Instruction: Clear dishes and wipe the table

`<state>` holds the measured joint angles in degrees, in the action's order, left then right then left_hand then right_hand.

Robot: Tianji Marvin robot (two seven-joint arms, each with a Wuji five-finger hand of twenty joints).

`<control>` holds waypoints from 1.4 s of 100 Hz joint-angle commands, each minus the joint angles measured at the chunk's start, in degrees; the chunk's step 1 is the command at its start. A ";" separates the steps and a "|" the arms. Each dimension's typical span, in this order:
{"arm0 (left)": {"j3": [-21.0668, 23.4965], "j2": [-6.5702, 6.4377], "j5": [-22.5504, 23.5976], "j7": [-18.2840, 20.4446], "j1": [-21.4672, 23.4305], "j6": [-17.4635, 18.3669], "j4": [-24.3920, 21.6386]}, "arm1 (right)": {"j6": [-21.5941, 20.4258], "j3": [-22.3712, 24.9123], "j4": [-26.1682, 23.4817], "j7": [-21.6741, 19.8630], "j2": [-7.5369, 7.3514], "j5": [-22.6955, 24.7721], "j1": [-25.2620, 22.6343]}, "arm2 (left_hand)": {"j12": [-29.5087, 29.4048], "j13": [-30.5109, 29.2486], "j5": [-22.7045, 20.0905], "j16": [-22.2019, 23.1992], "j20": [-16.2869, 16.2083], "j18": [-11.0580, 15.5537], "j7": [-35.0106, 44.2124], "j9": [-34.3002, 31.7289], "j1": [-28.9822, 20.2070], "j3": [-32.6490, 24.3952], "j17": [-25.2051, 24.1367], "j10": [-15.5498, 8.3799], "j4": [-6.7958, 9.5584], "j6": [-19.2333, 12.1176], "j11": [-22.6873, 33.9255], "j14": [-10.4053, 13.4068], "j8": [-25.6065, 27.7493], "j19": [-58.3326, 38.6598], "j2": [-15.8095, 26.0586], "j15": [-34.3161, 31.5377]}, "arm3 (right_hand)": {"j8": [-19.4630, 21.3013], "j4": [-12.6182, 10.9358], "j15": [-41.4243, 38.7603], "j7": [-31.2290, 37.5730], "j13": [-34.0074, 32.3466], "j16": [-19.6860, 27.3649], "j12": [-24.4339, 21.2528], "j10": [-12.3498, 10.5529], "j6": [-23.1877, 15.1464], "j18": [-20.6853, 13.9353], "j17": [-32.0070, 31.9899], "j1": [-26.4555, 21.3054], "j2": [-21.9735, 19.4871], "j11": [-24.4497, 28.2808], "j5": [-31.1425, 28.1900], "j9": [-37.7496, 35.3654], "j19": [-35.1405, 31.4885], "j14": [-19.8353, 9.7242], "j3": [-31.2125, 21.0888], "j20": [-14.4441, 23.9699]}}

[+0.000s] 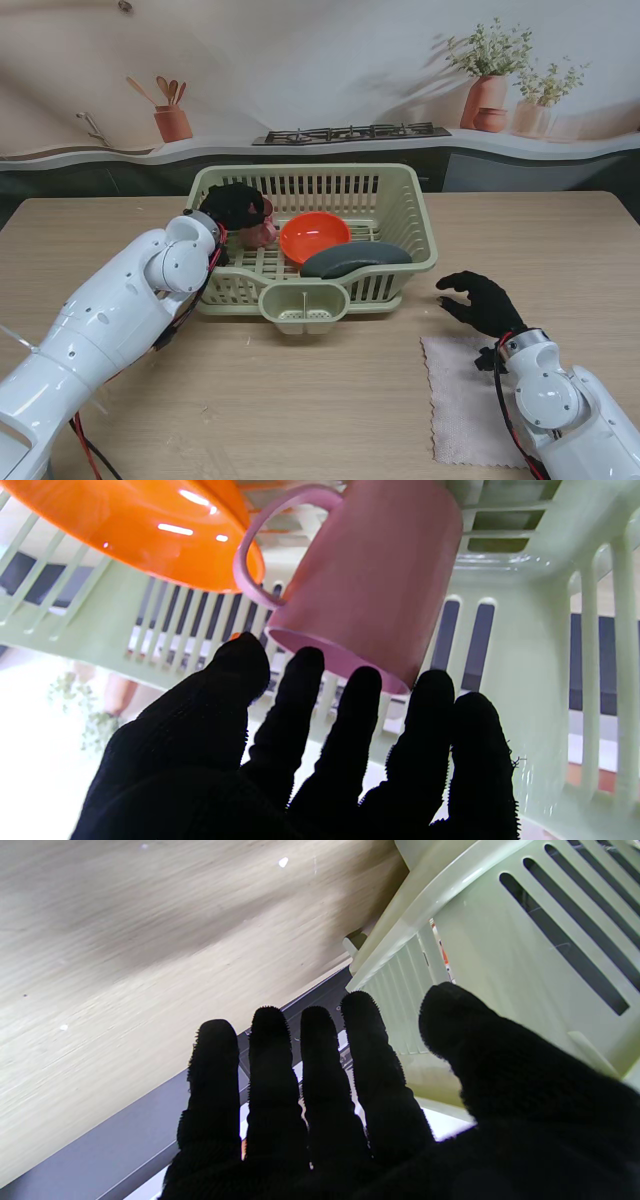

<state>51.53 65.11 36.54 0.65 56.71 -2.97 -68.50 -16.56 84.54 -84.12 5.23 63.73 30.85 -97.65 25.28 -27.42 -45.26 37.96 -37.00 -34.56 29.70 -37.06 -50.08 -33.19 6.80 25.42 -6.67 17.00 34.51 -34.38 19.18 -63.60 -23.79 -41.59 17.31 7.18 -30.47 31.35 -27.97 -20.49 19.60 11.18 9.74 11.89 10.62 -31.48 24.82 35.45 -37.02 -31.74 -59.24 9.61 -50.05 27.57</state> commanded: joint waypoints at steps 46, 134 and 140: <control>3.83 -0.64 0.30 0.57 1.98 3.35 -4.42 | -0.50 -0.13 0.05 -0.73 0.09 0.10 0.03 | -0.50 1.63 2.55 0.04 1.01 1.22 1.90 1.64 3.12 -3.42 -1.05 -0.66 0.02 -0.45 0.57 0.82 0.46 -0.39 -0.29 -0.20 | 0.30 -1.98 0.92 -0.31 -0.24 -0.10 -0.84 -0.30 0.09 0.76 -0.63 1.23 0.36 -0.55 -0.19 -0.93 0.13 -0.39 -0.79 0.67; 18.96 -3.13 1.87 5.35 11.53 17.18 -19.07 | -1.50 0.14 0.08 -0.81 0.08 -0.15 0.11 | 1.48 -8.33 -0.83 3.89 -7.11 -1.00 10.68 -6.45 -7.83 5.84 10.10 0.27 0.84 -1.67 5.50 -0.64 0.66 -9.79 -1.32 -8.48 | 0.45 -1.97 0.77 -0.03 -0.25 -0.14 -0.81 -0.44 -0.12 0.75 -0.47 1.13 0.41 -0.48 -0.12 -0.94 -0.08 -0.44 -0.83 0.67; 20.49 -3.21 1.57 5.36 12.79 18.23 -20.08 | -1.43 0.12 0.04 -0.84 0.07 -0.13 0.09 | 1.41 -8.60 -1.14 3.83 -6.91 -1.01 10.84 -6.68 -8.32 5.59 10.53 0.38 0.93 -1.52 5.41 -0.56 0.44 -9.32 -1.53 -8.42 | 0.46 -1.97 0.81 -0.01 -0.14 -0.13 -0.80 -0.40 -0.16 0.72 -0.47 1.15 0.36 -0.46 -0.10 -0.98 -0.10 -0.41 -0.83 0.67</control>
<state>71.22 62.59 38.75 5.57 68.55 15.34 -87.17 -17.76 84.66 -83.88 5.14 63.73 30.61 -97.43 25.39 -34.81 -44.68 41.00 -42.65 -34.70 39.60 -42.34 -55.61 -27.89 16.56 25.25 -6.69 15.98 39.20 -33.83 19.98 -70.84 -24.55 -49.10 17.31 7.18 -30.46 31.35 -27.97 -20.49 19.60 11.18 9.74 11.89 10.62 -31.48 24.82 35.44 -37.02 -31.74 -59.24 9.61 -50.05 27.57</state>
